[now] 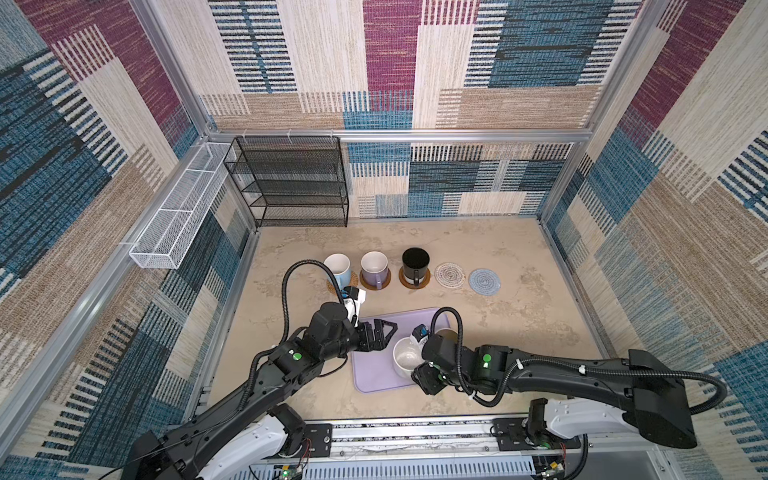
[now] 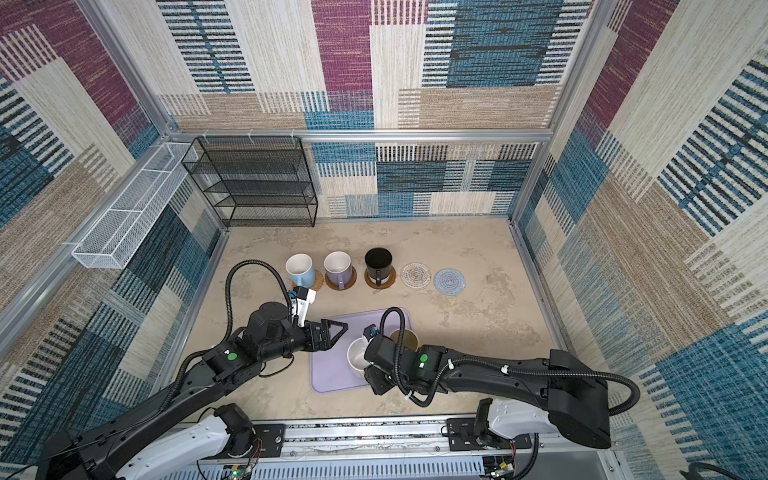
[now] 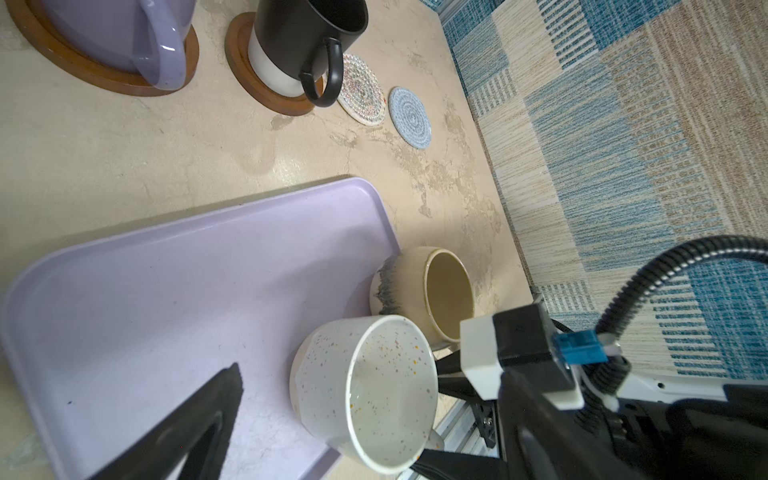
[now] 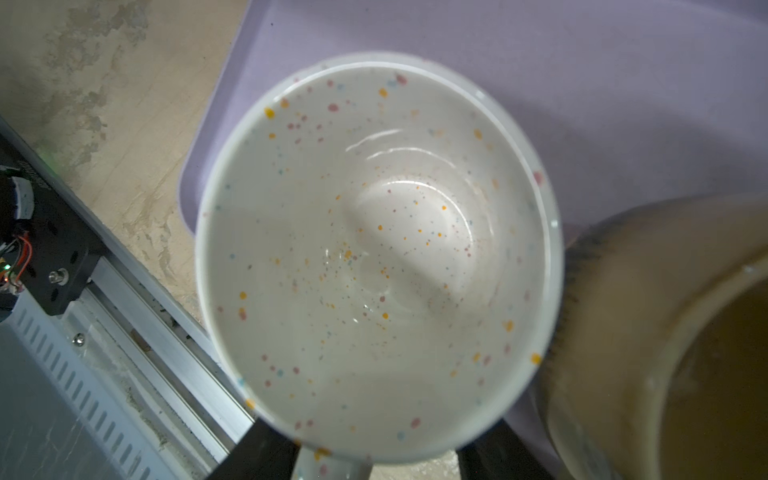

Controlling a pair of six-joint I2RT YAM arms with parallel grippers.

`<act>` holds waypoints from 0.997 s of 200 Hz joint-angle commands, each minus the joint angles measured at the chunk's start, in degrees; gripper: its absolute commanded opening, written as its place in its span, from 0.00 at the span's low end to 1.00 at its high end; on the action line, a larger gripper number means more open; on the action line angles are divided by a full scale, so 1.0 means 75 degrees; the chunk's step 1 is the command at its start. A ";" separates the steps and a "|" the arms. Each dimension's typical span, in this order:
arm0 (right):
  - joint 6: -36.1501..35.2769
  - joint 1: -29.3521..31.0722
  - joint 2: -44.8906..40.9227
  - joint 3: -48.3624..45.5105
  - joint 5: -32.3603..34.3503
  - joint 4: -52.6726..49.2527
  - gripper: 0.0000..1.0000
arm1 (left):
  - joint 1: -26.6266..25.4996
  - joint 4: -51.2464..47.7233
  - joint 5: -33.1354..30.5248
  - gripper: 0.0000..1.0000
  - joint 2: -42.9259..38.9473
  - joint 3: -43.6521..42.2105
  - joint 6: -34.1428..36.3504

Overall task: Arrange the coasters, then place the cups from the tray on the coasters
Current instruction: 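Grasp the white speckled mug rim with right gripper and lift it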

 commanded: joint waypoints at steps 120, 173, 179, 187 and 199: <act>0.0358 0.0084 0.0527 0.0024 0.1167 0.0786 0.40 | 0.0630 0.0871 0.1631 0.98 -0.0016 -0.0434 -0.0063; 0.0277 0.0103 0.0503 0.0087 0.1268 0.0807 0.31 | 0.0656 0.0779 0.1489 0.98 -0.0055 -0.0446 -0.0032; 0.0273 0.0107 0.0498 0.0084 0.1269 0.0814 0.29 | 0.0656 0.0778 0.1476 0.98 -0.0054 -0.0446 -0.0033; 0.0258 0.0102 0.0483 0.0089 0.1276 0.0838 0.29 | 0.0665 0.0767 0.1473 0.98 -0.0065 -0.0446 -0.0022; 0.0230 0.0097 0.0472 0.0071 0.1269 0.0879 0.26 | 0.0665 0.0727 0.1463 0.98 -0.0099 -0.0438 -0.0011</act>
